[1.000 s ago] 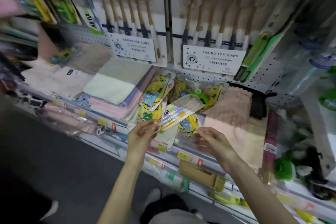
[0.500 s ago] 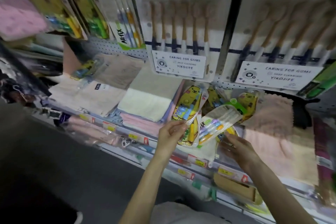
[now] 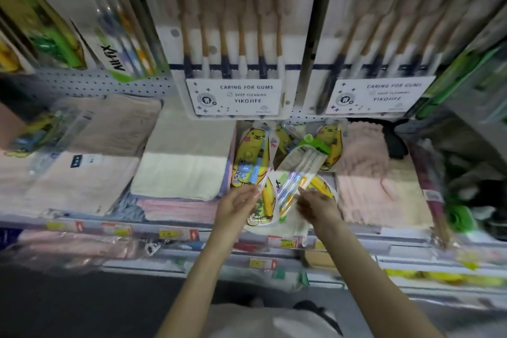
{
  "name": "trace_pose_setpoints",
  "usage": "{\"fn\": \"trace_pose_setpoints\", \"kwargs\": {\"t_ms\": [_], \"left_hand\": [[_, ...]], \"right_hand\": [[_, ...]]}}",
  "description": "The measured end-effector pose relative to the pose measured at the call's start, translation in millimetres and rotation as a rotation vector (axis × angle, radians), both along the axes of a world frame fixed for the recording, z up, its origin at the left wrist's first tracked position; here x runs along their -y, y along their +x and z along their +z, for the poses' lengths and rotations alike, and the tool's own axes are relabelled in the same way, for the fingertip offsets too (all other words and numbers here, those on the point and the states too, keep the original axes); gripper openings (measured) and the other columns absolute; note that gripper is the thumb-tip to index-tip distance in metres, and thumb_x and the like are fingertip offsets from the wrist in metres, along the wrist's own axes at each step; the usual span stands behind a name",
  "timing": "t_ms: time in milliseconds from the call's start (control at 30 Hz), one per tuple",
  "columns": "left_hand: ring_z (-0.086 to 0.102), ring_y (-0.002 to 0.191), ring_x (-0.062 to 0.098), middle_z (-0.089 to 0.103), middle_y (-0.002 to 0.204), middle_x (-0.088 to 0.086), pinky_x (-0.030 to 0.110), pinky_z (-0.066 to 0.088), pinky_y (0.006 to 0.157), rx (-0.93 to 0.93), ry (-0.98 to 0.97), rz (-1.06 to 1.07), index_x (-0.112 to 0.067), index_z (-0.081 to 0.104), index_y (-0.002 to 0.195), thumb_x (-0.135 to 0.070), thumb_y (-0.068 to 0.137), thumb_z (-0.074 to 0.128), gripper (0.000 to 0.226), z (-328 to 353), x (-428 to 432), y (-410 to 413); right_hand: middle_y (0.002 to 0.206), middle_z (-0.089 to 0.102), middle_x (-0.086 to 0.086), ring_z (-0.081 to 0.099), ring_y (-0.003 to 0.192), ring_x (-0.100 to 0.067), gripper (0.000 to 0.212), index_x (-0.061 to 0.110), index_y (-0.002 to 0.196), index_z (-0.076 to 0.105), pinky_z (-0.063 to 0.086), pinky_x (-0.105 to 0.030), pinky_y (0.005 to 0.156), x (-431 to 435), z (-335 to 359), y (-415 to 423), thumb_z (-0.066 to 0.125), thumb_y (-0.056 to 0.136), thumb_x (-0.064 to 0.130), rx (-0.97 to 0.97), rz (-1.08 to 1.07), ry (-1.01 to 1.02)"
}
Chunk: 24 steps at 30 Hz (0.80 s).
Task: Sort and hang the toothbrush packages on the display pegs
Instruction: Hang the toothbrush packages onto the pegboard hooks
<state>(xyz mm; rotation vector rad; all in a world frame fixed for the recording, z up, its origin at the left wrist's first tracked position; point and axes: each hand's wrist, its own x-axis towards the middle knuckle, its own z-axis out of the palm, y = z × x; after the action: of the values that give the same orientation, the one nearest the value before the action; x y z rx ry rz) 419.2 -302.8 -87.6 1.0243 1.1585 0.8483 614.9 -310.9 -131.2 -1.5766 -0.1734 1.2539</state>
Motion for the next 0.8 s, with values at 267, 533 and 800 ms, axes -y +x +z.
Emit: {"fn": "trace_pose_setpoints", "kwargs": {"t_ms": [267, 533, 800], "left_hand": [[0.066, 0.105, 0.013, 0.071, 0.112, -0.003, 0.033, 0.053, 0.092, 0.019, -0.022, -0.053, -0.019, 0.067, 0.113, -0.025, 0.088, 0.063, 0.026, -4.2, -4.1, -13.4], [0.067, 0.104, 0.011, 0.072, 0.111, -0.003, 0.030, 0.055, 0.088, 0.052, -0.016, -0.046, -0.013, 0.068, 0.113, -0.023, 0.089, 0.062, 0.027, -1.3, -11.6, -23.8], [0.067, 0.106, 0.016, 0.072, 0.111, 0.002, 0.037, 0.053, 0.094, 0.089, -0.052, -0.042, -0.010, 0.067, 0.114, -0.031, 0.081, 0.065, 0.039, 0.8, -11.9, -22.0]], "right_hand": [[0.054, 0.053, -0.002, 0.051, 0.047, -0.014, 0.032, 0.011, 0.065, 0.049, 0.045, -0.024, 0.049, -14.1, 3.5, -12.1, 0.076, 0.081, 0.009, -0.037, -0.075, 0.008], [0.055, 0.054, 0.000, 0.049, 0.042, -0.009, 0.031, 0.013, 0.072, 0.045, 0.041, -0.019, 0.040, -37.6, 9.8, -25.3, 0.075, 0.083, 0.009, 0.033, -0.033, -0.028], [0.075, 0.060, -0.007, 0.052, 0.055, -0.016, 0.026, 0.013, 0.094, 0.052, 0.041, -0.023, 0.044, -44.1, -4.2, -24.2, 0.073, 0.082, 0.003, 0.224, -0.007, -0.052]]}}
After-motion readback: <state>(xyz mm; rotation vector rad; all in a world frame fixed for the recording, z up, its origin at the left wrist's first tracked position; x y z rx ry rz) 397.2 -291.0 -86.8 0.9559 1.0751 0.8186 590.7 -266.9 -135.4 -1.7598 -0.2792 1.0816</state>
